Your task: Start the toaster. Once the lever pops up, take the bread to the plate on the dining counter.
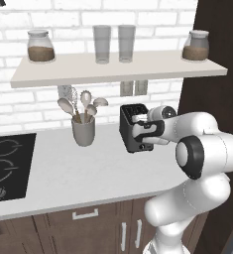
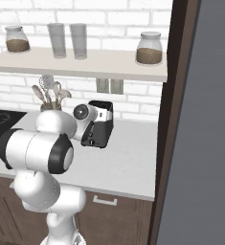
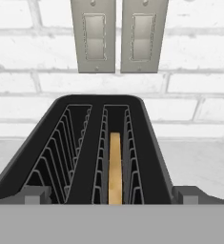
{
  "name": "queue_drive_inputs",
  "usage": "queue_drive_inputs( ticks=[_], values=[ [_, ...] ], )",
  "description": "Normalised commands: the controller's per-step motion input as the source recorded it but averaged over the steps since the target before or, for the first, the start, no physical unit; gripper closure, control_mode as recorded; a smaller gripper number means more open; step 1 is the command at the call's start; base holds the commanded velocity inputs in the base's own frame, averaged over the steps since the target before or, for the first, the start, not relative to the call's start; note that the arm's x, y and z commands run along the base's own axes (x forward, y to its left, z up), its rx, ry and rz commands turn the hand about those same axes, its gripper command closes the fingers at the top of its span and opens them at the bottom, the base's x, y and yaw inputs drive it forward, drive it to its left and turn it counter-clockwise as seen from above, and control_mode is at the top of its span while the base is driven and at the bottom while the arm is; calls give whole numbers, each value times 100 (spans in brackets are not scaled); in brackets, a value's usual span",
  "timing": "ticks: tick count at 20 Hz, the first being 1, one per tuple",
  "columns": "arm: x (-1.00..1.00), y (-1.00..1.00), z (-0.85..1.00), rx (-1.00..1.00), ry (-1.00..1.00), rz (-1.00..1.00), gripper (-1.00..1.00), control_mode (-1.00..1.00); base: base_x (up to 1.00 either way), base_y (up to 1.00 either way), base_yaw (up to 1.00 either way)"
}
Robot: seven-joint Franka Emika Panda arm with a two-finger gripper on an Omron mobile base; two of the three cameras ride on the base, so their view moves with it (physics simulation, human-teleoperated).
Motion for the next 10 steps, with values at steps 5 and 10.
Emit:
queue_drive_inputs(
  ticks=[5,10],
  values=[
    [3,0,-2,0,0,0,-100,-100,0,0,0],
    [0,-6,0,1,0,0,-100,-100,0,0,0]
  ],
)
